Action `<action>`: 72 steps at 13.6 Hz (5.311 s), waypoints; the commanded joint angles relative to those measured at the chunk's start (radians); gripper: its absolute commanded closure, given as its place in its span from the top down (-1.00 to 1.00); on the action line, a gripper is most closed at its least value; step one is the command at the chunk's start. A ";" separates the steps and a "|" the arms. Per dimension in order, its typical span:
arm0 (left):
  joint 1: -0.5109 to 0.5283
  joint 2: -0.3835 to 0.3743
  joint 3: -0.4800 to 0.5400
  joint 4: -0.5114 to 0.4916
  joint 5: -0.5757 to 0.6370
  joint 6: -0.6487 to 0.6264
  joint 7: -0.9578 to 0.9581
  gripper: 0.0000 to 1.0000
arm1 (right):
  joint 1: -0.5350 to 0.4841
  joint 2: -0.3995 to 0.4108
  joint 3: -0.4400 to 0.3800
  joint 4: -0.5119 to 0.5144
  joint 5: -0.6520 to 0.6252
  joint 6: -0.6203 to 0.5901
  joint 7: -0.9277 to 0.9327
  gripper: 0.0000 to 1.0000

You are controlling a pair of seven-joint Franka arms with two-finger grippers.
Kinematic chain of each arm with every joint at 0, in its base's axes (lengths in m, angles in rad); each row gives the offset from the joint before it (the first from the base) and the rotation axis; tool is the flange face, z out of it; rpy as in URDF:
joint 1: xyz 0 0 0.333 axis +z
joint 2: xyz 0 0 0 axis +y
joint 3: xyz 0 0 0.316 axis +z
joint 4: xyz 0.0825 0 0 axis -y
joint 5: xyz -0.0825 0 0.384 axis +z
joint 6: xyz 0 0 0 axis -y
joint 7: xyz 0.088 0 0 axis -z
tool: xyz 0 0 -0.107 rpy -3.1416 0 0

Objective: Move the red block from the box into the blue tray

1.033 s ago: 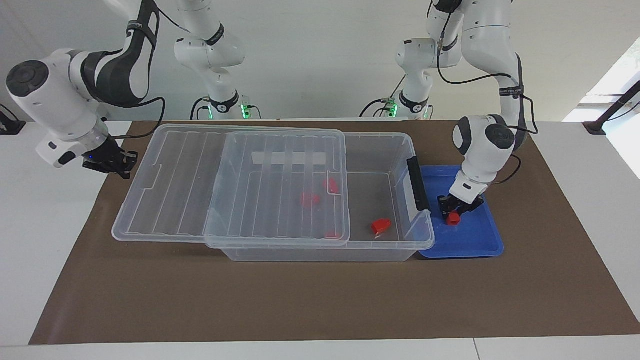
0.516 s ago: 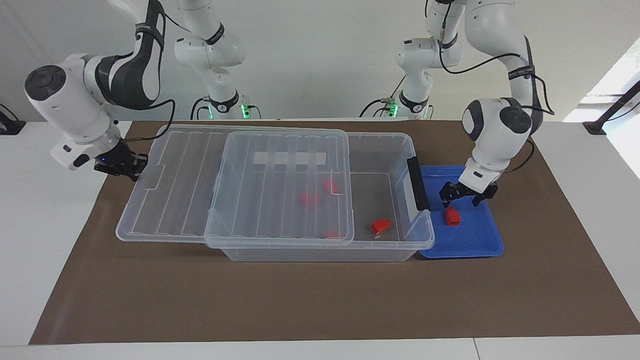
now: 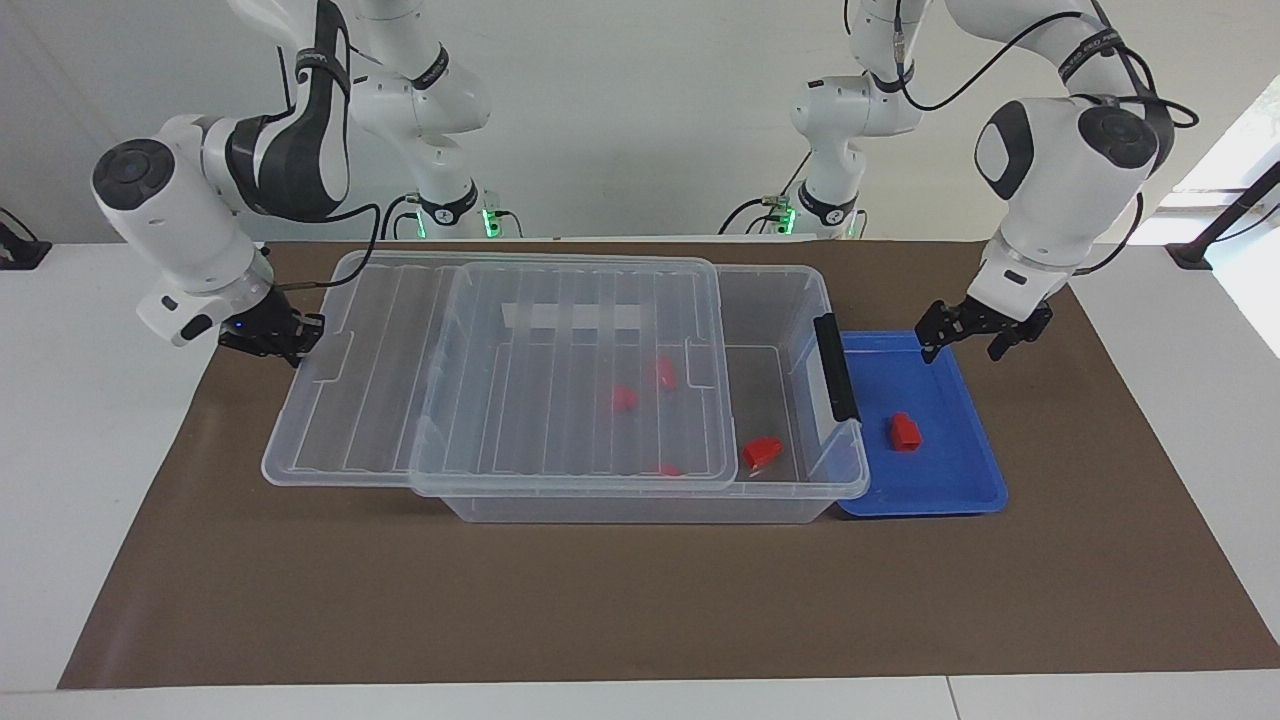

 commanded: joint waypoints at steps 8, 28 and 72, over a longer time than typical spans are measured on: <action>0.075 -0.034 0.000 0.156 -0.055 -0.222 0.013 1.00 | -0.003 -0.032 0.067 -0.049 0.016 0.029 0.095 -1.00; 0.074 -0.058 -0.002 0.119 -0.054 -0.216 0.004 1.00 | -0.003 -0.042 0.190 -0.083 0.019 0.074 0.281 -1.00; 0.074 -0.058 -0.002 0.119 -0.054 -0.216 0.004 1.00 | -0.008 -0.035 0.176 0.299 0.001 -0.326 0.293 1.00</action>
